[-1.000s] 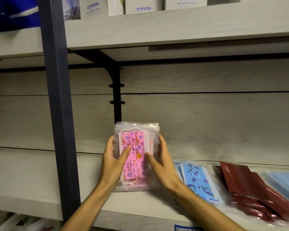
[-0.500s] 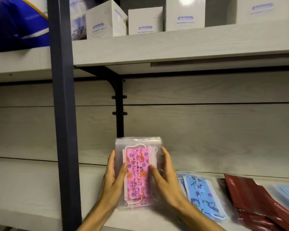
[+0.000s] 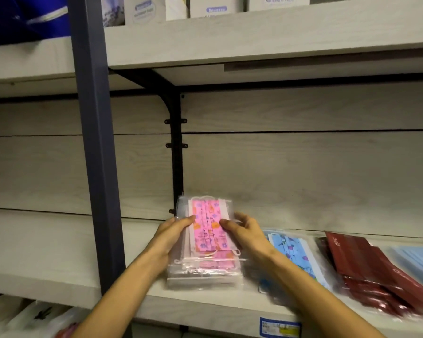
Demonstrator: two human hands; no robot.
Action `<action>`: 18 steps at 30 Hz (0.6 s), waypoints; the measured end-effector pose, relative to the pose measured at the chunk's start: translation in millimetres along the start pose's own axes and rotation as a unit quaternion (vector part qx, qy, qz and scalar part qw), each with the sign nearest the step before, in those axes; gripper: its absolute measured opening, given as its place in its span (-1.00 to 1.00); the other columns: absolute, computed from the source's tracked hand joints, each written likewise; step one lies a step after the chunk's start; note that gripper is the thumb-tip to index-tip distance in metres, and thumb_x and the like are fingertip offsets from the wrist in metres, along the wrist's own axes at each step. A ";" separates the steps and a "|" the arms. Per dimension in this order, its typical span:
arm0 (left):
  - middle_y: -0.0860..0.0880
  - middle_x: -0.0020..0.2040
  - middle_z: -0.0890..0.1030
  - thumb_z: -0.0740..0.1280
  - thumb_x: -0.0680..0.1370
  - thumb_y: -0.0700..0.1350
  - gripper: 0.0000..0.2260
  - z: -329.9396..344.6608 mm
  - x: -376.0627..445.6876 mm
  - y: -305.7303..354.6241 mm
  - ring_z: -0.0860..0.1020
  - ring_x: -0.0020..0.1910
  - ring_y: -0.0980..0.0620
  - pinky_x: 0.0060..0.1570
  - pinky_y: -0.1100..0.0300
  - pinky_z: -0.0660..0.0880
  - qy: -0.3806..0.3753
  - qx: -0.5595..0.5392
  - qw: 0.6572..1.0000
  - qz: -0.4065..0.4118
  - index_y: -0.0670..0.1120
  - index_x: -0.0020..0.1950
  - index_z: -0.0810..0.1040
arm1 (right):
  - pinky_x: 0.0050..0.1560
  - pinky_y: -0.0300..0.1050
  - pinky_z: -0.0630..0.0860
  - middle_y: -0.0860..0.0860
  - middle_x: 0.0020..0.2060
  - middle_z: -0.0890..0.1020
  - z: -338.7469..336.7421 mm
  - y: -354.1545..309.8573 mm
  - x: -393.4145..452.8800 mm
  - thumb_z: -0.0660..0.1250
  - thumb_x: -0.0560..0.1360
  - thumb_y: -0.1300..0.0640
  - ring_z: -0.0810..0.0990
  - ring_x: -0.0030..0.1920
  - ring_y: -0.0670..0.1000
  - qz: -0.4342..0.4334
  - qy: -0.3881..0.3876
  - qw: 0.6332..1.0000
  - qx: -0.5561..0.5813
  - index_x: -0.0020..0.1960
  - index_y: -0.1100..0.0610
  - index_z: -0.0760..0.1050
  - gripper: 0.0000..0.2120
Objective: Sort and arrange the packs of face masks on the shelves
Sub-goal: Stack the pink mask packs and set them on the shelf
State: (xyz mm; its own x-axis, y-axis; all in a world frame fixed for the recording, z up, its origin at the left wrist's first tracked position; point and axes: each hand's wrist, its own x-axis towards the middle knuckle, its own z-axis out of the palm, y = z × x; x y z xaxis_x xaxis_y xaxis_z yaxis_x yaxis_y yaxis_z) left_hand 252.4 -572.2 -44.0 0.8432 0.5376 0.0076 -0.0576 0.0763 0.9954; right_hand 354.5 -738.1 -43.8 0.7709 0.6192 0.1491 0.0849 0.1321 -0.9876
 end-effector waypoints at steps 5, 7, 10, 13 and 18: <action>-0.11 -0.14 0.75 0.40 0.59 -0.05 -0.78 -3.4 5.2 -19.8 0.69 -0.17 -0.08 -0.19 0.14 0.58 0.016 0.112 0.993 -0.041 -0.16 0.15 0.63 | -0.31 -0.21 0.59 -0.04 -0.25 0.71 -15.1 21.0 3.1 0.27 0.63 -0.01 0.68 -0.30 -0.08 -0.072 0.061 0.925 -0.367 0.03 0.05 0.57 -0.84; -0.11 -0.10 0.75 0.39 0.60 -0.04 -0.78 -5.1 8.5 -22.3 0.70 -0.12 -0.09 -0.14 0.12 0.59 0.018 0.121 0.992 -0.044 -0.15 0.16 0.62 | -0.16 -0.09 0.63 -0.07 -0.20 0.73 -18.8 26.1 8.2 0.28 0.55 0.02 0.69 -0.21 -0.03 -0.099 0.114 0.870 -0.469 0.01 0.00 0.64 -0.83; -0.12 -0.06 0.74 0.37 0.61 -0.10 -0.84 -4.6 10.7 -23.2 0.69 -0.14 -0.06 -0.22 0.18 0.57 0.022 0.118 0.992 -0.035 -0.14 0.14 0.61 | 0.06 -0.02 0.62 -0.07 -0.10 0.74 -23.5 21.4 13.7 0.34 0.49 0.12 0.68 -0.07 -0.02 -0.092 0.137 0.896 -0.411 0.04 0.00 0.68 -0.82; -0.13 -0.06 0.71 0.34 0.61 -0.23 -0.91 -4.1 9.9 -24.0 0.69 -0.15 -0.04 -0.25 0.17 0.59 0.019 0.124 0.992 -0.026 -0.08 0.09 0.56 | 0.10 -0.07 0.57 -0.01 0.12 0.69 -23.2 16.0 9.1 0.39 0.49 -0.22 0.65 0.07 0.01 -0.040 0.118 0.879 -0.460 0.30 0.09 0.56 -0.49; -0.16 0.04 0.71 0.30 0.59 -0.33 -0.77 -8.6 8.2 -23.1 0.69 -0.02 -0.13 0.02 -0.02 0.63 0.026 0.078 0.997 0.003 -0.07 0.17 0.55 | -0.28 -0.22 0.49 -0.15 -0.21 0.69 -17.2 12.8 1.2 0.39 0.34 -0.47 0.64 -0.25 -0.15 0.021 0.085 0.890 -0.448 0.13 -0.03 0.52 -0.40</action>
State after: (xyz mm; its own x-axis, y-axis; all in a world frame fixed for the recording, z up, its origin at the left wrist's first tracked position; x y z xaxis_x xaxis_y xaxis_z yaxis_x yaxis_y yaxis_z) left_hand 256.1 -562.3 -67.7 0.8139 0.5809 0.0129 0.0241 -0.0559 0.9981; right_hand 367.4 -749.0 -57.1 0.8626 0.4738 0.1772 0.4652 -0.6056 -0.6456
